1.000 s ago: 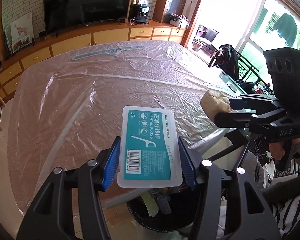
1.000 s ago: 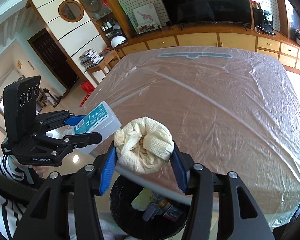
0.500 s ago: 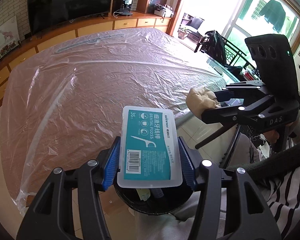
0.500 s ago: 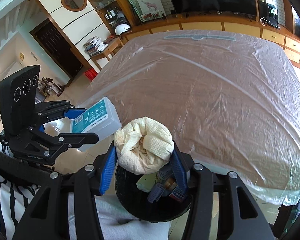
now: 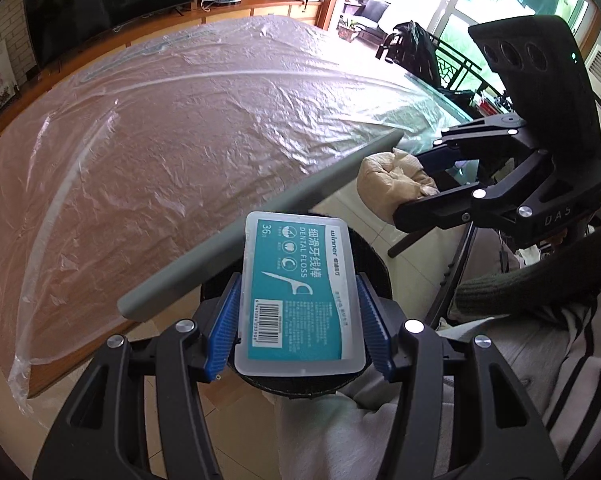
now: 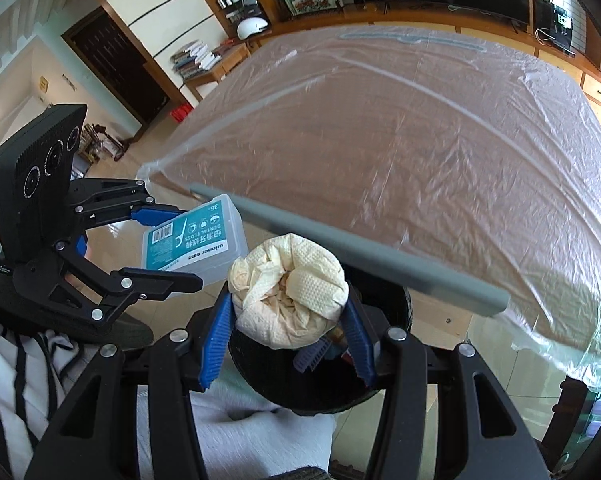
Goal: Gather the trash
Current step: 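Carry the floss box and bread roll over the black trash bin, then open both tools to drop the floss box and bread roll into the bin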
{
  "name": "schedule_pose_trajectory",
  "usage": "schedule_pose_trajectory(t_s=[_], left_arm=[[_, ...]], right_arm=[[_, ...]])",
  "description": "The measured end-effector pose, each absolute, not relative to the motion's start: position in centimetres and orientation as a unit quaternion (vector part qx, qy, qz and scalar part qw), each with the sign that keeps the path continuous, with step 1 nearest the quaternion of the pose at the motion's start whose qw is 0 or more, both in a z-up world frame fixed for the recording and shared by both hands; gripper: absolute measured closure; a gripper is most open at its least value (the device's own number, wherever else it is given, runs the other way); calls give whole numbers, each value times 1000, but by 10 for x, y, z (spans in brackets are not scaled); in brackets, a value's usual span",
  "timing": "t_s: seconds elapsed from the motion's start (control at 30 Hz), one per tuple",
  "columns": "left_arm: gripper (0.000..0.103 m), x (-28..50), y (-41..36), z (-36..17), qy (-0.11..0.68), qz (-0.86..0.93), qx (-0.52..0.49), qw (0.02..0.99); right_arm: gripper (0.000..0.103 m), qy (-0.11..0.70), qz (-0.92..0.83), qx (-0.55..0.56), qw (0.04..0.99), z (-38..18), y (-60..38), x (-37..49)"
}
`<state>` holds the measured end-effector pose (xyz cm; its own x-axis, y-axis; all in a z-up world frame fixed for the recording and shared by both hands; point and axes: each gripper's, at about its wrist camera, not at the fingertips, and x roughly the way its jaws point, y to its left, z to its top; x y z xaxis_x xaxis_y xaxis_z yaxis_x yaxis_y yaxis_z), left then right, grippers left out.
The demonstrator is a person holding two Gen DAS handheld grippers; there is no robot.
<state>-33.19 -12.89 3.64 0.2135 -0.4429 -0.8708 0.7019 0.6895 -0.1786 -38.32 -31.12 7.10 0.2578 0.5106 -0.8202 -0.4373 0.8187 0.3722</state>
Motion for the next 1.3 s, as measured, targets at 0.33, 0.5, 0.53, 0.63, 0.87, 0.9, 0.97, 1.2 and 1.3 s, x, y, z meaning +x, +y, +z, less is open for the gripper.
schedule_pose_trajectory(t_s=[0.33, 0.5, 0.53, 0.63, 0.87, 0.9, 0.97, 1.2, 1.3], left_arm=[[47, -335, -133, -6, 544, -357, 149, 744], [47, -337, -138, -22, 557, -348, 154, 738], [47, -336, -139, -24, 559, -347, 155, 737], [47, -335, -142, -34, 564, -339, 158, 736], [47, -330, -148, -51, 576, -325, 157, 734], [47, -328, -149, -52, 577, -323, 156, 734], [47, -326, -150, -56, 579, -320, 157, 733], [47, -318, -149, -66, 586, -312, 159, 730], [47, -317, -151, -65, 587, -312, 159, 730]], right_arm=[[53, 566, 290, 1, 772, 31, -303, -391], [53, 579, 282, -16, 765, 13, -295, -389], [53, 581, 280, -18, 764, 9, -293, -388], [53, 587, 271, -25, 762, -1, -288, -384], [53, 595, 248, -31, 764, -19, -282, -382], [53, 596, 245, -30, 764, -22, -282, -381], [53, 598, 241, -30, 764, -26, -281, -380], [53, 604, 232, -27, 762, -40, -277, -378], [53, 606, 230, -26, 761, -43, -275, -378]])
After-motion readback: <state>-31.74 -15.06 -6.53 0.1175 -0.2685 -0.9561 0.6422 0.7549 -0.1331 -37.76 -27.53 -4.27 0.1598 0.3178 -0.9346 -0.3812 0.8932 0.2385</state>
